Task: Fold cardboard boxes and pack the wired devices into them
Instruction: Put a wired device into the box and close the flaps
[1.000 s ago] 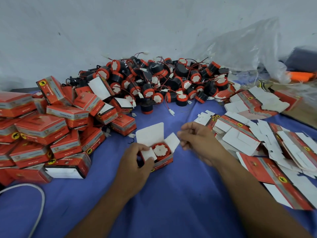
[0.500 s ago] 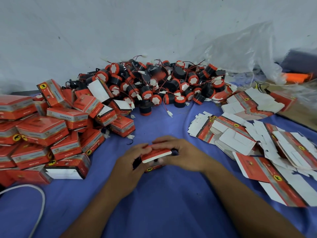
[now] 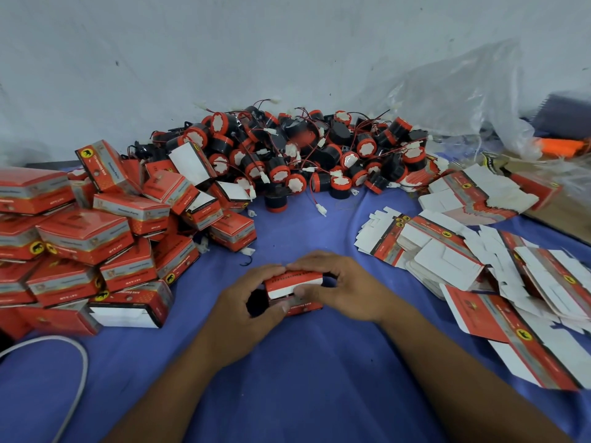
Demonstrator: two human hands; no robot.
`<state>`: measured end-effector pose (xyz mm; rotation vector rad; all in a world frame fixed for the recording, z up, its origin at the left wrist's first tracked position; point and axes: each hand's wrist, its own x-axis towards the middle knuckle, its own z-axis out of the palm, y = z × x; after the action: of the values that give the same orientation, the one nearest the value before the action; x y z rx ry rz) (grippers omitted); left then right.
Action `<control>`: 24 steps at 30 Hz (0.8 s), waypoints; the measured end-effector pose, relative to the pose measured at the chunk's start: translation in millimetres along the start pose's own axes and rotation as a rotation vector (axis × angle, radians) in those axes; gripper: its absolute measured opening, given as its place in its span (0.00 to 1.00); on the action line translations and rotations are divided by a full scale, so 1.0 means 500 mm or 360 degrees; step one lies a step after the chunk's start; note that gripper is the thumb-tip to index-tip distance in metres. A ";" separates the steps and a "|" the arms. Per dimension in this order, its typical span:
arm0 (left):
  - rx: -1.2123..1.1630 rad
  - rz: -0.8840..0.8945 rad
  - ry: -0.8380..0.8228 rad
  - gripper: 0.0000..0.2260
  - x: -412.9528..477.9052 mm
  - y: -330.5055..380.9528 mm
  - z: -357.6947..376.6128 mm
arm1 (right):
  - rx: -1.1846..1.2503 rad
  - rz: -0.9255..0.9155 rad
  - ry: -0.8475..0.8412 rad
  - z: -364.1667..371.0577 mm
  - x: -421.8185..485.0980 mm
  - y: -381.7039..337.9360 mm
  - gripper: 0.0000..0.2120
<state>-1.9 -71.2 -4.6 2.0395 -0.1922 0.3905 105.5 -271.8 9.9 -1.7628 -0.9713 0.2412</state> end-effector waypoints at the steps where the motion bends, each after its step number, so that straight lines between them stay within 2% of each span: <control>1: 0.0005 0.0011 0.0010 0.19 0.000 0.002 0.001 | -0.0019 -0.0003 0.0013 0.000 0.001 0.000 0.16; 4: -0.0003 0.0001 0.0099 0.17 0.002 0.008 0.003 | -0.0236 -0.0114 0.0003 0.000 0.000 -0.001 0.17; 8: 0.0080 0.0024 0.0137 0.20 0.002 0.005 0.005 | -0.0548 -0.0286 -0.0091 0.006 -0.001 -0.005 0.19; 12: 0.0231 0.0138 0.0140 0.21 0.001 -0.005 0.004 | -0.0697 -0.0192 -0.0256 0.006 -0.005 -0.005 0.23; 18: 0.0293 0.0201 0.0191 0.22 0.001 -0.009 0.006 | -0.0535 -0.0143 -0.0187 0.014 -0.005 -0.005 0.21; 24: 0.0332 0.0235 0.0234 0.22 0.000 -0.007 0.010 | -0.0576 -0.0143 -0.0154 0.017 -0.001 0.002 0.20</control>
<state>0.1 -73.8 -9.8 2.1971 -0.2200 0.6746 100.7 -266.0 5.3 -2.0421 -1.2197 0.0967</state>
